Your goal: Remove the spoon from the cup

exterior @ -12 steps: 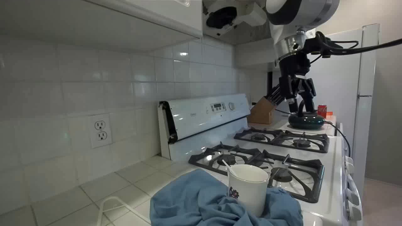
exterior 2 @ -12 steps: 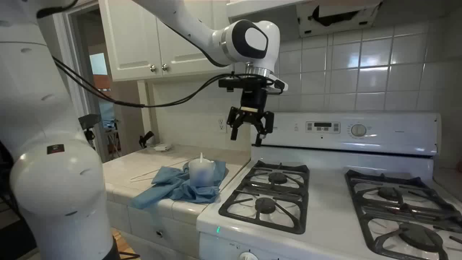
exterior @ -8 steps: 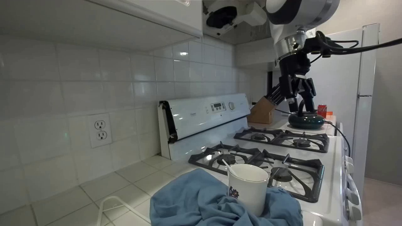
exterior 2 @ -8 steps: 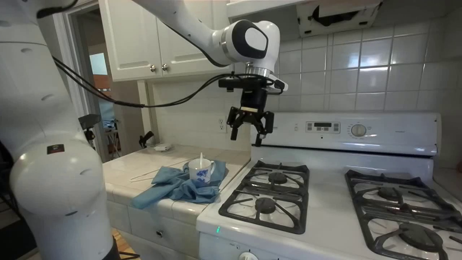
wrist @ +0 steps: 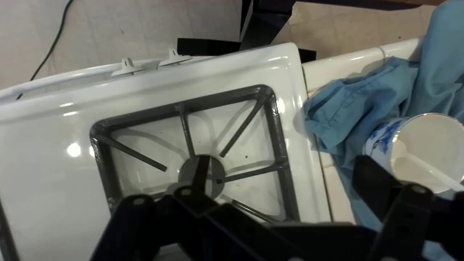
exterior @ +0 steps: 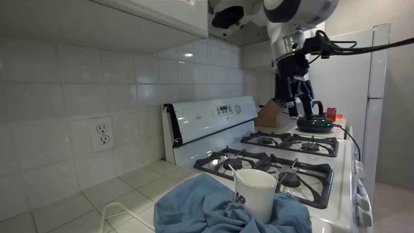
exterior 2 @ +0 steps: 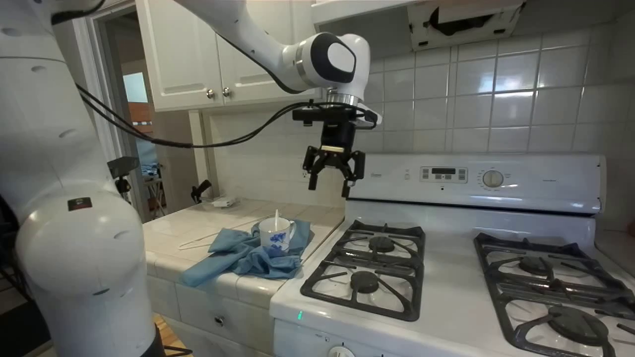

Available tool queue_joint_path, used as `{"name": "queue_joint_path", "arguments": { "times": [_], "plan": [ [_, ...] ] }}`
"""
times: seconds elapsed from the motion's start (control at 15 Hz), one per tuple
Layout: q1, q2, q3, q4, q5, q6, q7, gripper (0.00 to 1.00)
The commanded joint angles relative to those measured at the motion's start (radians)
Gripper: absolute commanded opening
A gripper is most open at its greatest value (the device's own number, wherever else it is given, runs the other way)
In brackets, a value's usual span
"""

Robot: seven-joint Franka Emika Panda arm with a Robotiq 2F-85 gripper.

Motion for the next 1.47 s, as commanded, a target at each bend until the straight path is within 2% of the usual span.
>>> {"name": "queue_joint_path", "arguments": {
  "times": [0.0, 0.27, 0.53, 0.6, 0.93, 1.4],
  "plan": [
    [0.074, 0.041, 0.094, 0.039, -0.023, -0.038, -0.018, 1.0],
    [0.151, 0.087, 0.182, 0.033, -0.026, -0.027, -0.066, 1.0],
    [0.186, 0.125, 0.218, 0.008, -0.023, 0.024, -0.215, 1.0],
    [0.178, 0.105, 0.216, 0.006, -0.005, 0.007, -0.137, 1.0],
    [0.182, 0.125, 0.221, 0.006, -0.005, 0.016, -0.198, 1.0],
    [0.23, 0.114, 0.276, -0.053, 0.009, 0.19, -0.218, 1.0]
  ]
}}
